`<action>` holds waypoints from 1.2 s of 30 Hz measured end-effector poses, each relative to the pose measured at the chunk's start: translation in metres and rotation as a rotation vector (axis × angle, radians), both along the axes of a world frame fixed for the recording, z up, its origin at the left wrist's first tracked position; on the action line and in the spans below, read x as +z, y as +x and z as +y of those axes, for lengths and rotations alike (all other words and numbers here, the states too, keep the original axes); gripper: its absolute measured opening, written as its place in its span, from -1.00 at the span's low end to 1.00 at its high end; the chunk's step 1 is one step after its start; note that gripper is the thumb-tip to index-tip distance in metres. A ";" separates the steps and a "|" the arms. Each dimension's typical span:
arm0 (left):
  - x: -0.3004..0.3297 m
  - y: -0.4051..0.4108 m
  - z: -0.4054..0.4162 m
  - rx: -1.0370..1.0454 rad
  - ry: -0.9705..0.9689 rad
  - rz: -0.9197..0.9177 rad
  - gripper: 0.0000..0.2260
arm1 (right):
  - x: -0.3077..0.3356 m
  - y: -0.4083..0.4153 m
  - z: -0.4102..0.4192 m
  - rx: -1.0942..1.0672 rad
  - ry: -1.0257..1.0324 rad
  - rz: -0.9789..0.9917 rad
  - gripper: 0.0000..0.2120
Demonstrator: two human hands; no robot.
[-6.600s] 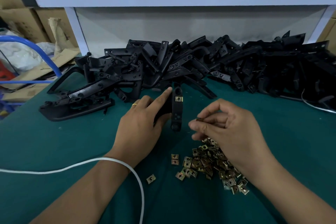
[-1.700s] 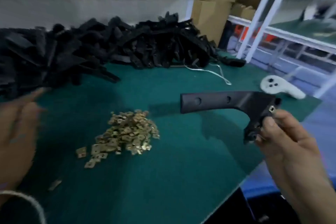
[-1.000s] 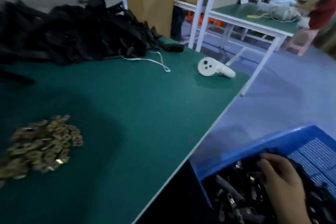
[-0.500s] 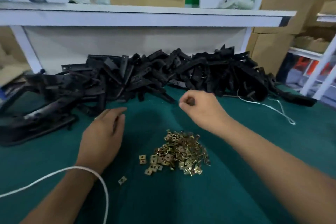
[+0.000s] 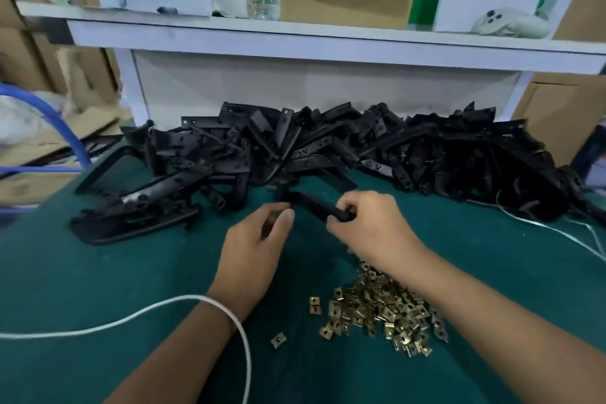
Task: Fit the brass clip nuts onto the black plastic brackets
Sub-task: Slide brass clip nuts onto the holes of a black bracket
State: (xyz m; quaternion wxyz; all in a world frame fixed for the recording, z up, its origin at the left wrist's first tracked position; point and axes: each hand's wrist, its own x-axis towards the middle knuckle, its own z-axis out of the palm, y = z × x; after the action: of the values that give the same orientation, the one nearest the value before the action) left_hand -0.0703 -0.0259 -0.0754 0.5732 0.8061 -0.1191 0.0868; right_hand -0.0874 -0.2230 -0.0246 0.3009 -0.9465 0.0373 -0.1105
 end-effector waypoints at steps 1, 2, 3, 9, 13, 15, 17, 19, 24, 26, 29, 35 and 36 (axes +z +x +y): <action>0.002 -0.001 -0.004 -0.042 -0.148 0.111 -0.54 | 0.001 -0.015 0.008 0.031 0.091 0.002 -0.82; 0.003 -0.002 -0.009 -0.068 -0.256 0.196 -0.47 | 0.002 -0.027 0.015 0.073 0.114 -0.016 -0.86; 0.004 -0.002 -0.012 -0.078 -0.327 0.241 -0.44 | 0.000 -0.036 0.020 0.125 0.091 -0.041 -0.90; 0.003 -0.003 -0.010 0.007 -0.490 0.166 -0.70 | -0.013 -0.056 0.022 0.474 0.187 0.065 -0.81; 0.002 0.003 0.004 0.073 -0.337 -0.048 -0.61 | -0.018 -0.056 0.004 0.374 -0.016 0.031 -0.87; 0.006 0.007 0.012 0.175 -0.090 -0.209 -0.58 | -0.024 -0.057 0.003 0.362 -0.182 0.077 -0.75; 0.005 0.011 0.017 0.261 0.087 -0.293 -0.54 | -0.026 -0.059 0.006 0.349 -0.176 0.083 -0.74; 0.001 0.014 0.016 0.281 0.126 -0.277 -0.57 | -0.029 -0.061 0.006 0.374 -0.151 0.069 -0.79; -0.004 0.019 0.017 0.218 0.097 -0.146 -0.67 | -0.028 -0.063 0.003 0.440 -0.108 0.112 -0.86; -0.004 0.018 0.017 0.194 0.125 -0.137 -0.59 | -0.028 -0.063 0.002 0.454 -0.090 0.116 -0.86; -0.008 0.013 0.013 0.038 0.242 -0.208 -0.75 | -0.027 -0.062 -0.001 0.422 0.146 0.105 -0.86; -0.007 0.008 0.002 -0.161 0.568 -0.406 -0.53 | -0.023 -0.049 -0.014 0.206 0.799 -0.135 -0.79; -0.007 0.006 0.001 -0.179 0.584 -0.432 -0.48 | -0.024 -0.048 -0.015 0.182 0.879 -0.146 -0.80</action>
State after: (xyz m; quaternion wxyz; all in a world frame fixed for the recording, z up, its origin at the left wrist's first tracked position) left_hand -0.0640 -0.0249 -0.0822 0.2861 0.8851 -0.3272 0.1666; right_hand -0.1356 -0.2383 -0.0481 0.6844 -0.7181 -0.0240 -0.1236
